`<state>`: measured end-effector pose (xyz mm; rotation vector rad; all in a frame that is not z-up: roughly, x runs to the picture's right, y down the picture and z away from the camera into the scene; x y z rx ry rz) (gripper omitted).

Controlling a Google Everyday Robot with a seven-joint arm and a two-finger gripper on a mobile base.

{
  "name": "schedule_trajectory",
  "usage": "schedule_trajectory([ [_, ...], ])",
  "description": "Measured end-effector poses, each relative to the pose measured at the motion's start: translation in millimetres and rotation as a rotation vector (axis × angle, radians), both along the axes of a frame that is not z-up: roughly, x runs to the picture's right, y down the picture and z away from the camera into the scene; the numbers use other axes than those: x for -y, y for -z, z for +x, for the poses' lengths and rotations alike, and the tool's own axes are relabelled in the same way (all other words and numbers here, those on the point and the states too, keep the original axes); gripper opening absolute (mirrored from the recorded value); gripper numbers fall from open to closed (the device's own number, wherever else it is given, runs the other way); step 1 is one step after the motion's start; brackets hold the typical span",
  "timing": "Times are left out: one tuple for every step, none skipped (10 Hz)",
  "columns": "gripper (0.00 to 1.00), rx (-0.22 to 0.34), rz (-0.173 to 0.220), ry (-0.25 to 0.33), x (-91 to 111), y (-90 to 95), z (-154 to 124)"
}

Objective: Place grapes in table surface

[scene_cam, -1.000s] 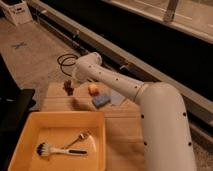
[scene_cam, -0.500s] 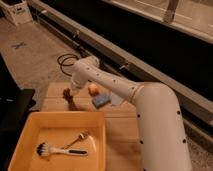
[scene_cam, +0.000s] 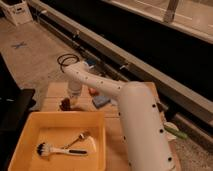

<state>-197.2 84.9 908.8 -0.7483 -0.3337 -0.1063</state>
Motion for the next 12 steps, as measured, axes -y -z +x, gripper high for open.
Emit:
schedule_trajectory([
  [0.38, -0.028, -0.014, 0.008, -2, -4.0, 7],
  [0.47, -0.041, -0.018, 0.004, -2, -5.9, 7],
  [0.59, -0.057, -0.017, -0.006, 1, -7.6, 10],
  [0.68, -0.073, -0.013, -0.017, 4, -9.0, 16],
  [0.75, -0.084, -0.012, -0.024, 6, -9.9, 19],
  [0.80, -0.092, -0.011, -0.031, 8, -10.8, 21],
  [0.80, -0.092, -0.011, -0.030, 7, -10.7, 21],
  [0.80, -0.091, -0.011, -0.030, 7, -10.5, 20],
  [0.80, -0.091, -0.011, -0.031, 8, -10.7, 21],
  [0.80, -0.092, -0.011, -0.031, 8, -10.8, 21],
  [0.80, -0.091, -0.011, -0.032, 8, -10.8, 21],
  [0.80, -0.091, -0.011, -0.032, 8, -10.8, 21],
])
